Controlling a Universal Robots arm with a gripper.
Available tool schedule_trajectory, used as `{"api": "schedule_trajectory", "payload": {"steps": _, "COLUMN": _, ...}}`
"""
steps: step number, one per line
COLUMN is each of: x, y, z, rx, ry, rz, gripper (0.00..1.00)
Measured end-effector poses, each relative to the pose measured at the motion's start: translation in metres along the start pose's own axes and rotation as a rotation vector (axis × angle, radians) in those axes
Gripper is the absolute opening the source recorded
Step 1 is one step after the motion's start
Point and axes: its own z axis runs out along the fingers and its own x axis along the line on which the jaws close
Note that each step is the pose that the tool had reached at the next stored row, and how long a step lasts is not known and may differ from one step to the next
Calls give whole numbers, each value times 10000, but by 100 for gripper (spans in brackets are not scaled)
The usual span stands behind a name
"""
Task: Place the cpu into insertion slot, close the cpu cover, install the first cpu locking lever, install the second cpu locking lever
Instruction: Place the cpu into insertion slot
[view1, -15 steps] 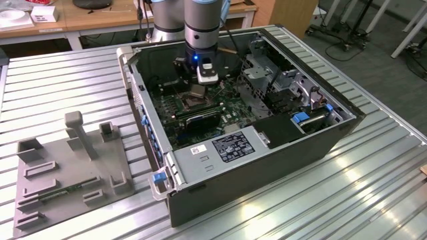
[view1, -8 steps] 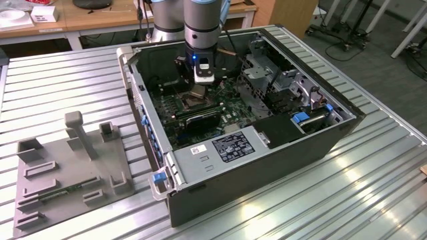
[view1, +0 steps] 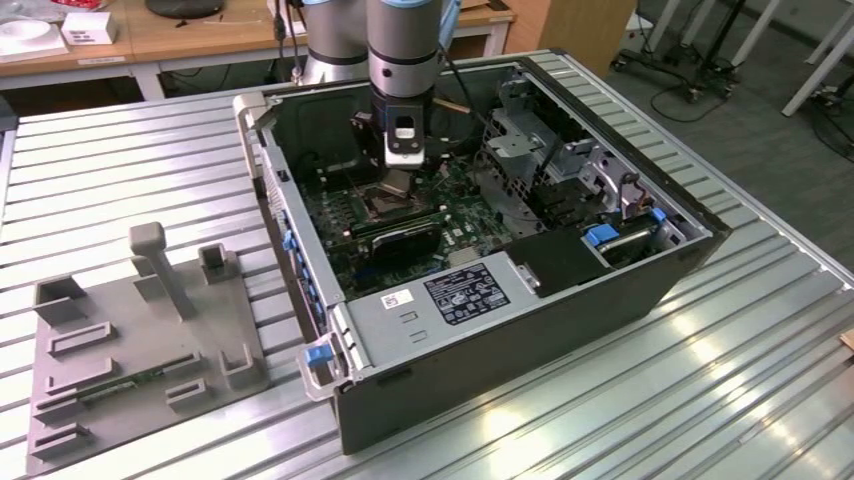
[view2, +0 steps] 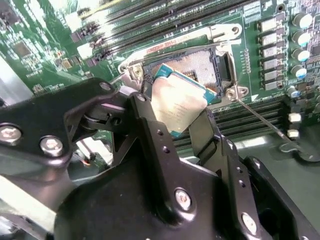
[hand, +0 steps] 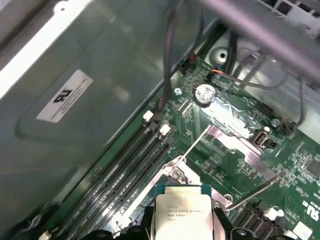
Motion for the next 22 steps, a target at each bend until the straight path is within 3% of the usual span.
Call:
{"api": "schedule_trajectory", "payload": {"steps": 4, "x": 3, "y": -3, "z": 1, "rx": -6, "ry": -58, "rz": 420, "gripper": 54}}
{"api": "schedule_trajectory", "payload": {"steps": 10, "x": 11, "y": -3, "z": 2, "rx": -10, "ry": -87, "rz": 632, "gripper": 54}}
{"api": "schedule_trajectory", "payload": {"steps": 22, "x": 17, "y": -11, "z": 8, "rx": -37, "ry": -310, "rz": 2252, "gripper": 54}}
